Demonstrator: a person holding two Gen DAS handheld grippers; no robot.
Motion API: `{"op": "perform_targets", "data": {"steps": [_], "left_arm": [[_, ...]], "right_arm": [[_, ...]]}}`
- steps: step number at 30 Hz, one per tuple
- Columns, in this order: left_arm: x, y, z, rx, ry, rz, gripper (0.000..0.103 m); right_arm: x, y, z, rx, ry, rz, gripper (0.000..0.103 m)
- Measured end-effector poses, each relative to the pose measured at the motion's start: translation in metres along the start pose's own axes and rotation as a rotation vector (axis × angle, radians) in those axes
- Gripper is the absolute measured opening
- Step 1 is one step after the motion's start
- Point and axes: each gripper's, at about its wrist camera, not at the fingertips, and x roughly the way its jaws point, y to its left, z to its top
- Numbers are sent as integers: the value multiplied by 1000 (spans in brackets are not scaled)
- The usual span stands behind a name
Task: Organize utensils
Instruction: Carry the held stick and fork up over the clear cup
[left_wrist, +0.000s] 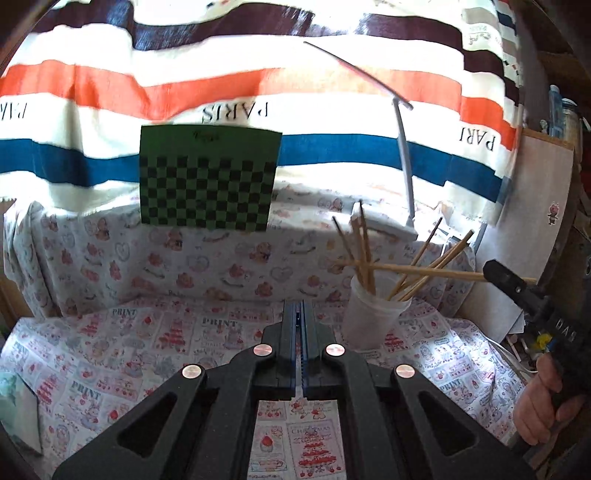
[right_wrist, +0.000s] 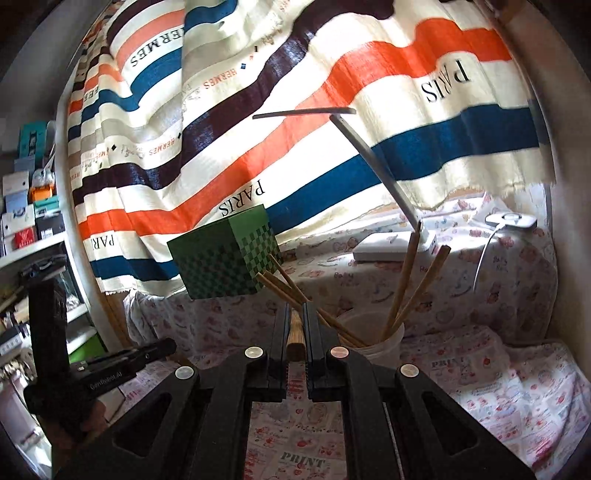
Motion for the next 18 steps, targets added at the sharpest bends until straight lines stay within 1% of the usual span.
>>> {"op": "perform_targets", "data": {"steps": [2,3,4,6,8,11,14,15,16,18], "left_arm": [[-8,-7,6,17,-41,-2,1],[-9,-10,10,23,-53,-4,1],[-10,-14,15,24,-58,-4,1],[-7,-21,25,19,-60,-3,0],[-7,-30,34,35,-81,-5,0],[-9,-49,41,91,-130,-13,1],[-1,-66,49,117,-113,-30,1],[4,-72,52,126,-99,-42,1],[10,-78,54,138,-87,-53,1],[22,-87,57,155,-81,-37,1]], "right_arm": [[-8,8,5,-106,3,-60,8],[-14,9,6,-131,-8,-66,8],[-19,7,9,-135,-18,-42,8],[-30,1,14,-111,-35,0,8],[-40,-6,20,-69,-77,-3,8],[-53,-17,25,-21,-129,-1,8],[-61,-26,27,42,-196,2,8],[-63,-27,27,53,-224,-17,8],[-65,-27,26,51,-256,-54,8],[-63,-24,23,22,-290,-130,8]]}}
